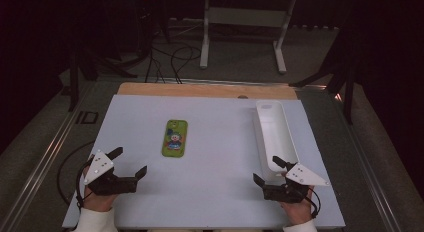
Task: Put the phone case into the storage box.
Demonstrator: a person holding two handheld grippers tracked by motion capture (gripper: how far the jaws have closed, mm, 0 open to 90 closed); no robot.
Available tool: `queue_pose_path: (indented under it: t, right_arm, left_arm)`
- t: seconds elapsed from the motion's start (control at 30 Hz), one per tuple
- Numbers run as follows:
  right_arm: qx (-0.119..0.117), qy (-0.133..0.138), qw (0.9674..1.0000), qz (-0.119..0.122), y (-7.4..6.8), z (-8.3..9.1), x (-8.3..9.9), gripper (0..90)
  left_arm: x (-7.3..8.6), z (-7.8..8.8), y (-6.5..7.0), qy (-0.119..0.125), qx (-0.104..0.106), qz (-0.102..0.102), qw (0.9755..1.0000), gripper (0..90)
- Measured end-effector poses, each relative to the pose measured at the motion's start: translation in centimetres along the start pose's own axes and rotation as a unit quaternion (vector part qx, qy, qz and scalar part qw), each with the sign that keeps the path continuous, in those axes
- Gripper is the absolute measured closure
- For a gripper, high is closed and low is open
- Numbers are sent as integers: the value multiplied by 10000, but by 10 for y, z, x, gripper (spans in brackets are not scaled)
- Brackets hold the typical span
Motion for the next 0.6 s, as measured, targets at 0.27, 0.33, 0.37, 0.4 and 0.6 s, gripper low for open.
queue_pose_path:
  t: [0.27, 0.33, 0.37, 0.4, 0.6]
  right_arm:
    - [57, -11, 10000, 7, 0, 0, 0, 89]
    - [70, -26, 10000, 22, -1, 0, 0, 89]
    - [69, -30, 10000, 24, -1, -1, 0, 89]
    - [76, -44, 10000, 44, -1, -1, 0, 90]
    - [102, -95, 9999, 47, -2, -2, 1, 90]
  left_arm:
    - [0, 1, -2, -10, -53, 62, 10000, 0]
    - [0, 1, -3, -28, -74, 74, 9999, 0]
    - [0, 1, -3, -45, -81, 75, 9999, 0]
    - [0, 1, -3, -52, -83, 87, 9999, 0]
    - [-1, 1, -4, -96, -107, 146, 9998, 0]
Point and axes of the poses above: each handheld gripper's, and its own axes: z roughly backward along the jaws, x roughly out of its underside, y roughly to its right, the point moved 5 cm from there along -z, roughly forward along the jaws, and after that the axes turned 10 degrees about -y, right-handed, at the moved point
